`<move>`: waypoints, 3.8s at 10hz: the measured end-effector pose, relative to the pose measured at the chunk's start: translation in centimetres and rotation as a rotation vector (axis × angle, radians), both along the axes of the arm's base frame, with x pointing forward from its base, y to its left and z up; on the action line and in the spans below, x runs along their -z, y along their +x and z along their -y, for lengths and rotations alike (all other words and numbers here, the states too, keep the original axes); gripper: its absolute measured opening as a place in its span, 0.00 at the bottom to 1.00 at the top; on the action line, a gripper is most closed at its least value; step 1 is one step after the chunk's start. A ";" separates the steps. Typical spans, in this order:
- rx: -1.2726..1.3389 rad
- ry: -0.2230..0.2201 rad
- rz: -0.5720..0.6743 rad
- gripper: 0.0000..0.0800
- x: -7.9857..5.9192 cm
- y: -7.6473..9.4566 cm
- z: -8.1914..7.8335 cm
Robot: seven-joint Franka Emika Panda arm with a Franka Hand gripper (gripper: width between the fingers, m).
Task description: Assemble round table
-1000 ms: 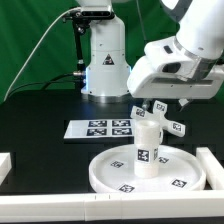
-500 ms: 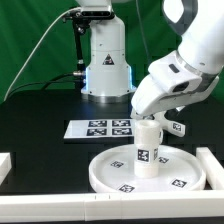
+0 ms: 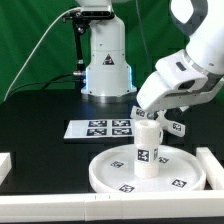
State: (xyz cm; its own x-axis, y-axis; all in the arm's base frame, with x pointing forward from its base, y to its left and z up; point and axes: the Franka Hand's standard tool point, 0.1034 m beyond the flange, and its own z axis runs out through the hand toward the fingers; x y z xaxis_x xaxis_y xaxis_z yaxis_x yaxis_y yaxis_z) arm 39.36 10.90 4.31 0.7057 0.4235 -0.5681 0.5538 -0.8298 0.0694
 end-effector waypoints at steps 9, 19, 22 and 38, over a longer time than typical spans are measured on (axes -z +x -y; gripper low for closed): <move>-0.045 -0.002 -0.026 0.81 0.3 -0.9 -0.1; 0.003 -0.027 -0.009 0.81 1.6 -1.7 0.5; 0.008 -0.031 -0.007 0.81 1.8 -1.8 0.5; -0.078 0.291 0.380 0.54 -6.7 5.9 3.4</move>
Offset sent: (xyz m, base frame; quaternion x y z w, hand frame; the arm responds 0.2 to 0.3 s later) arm 0.0000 0.0000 0.0000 0.0000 0.0000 0.0000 1.0000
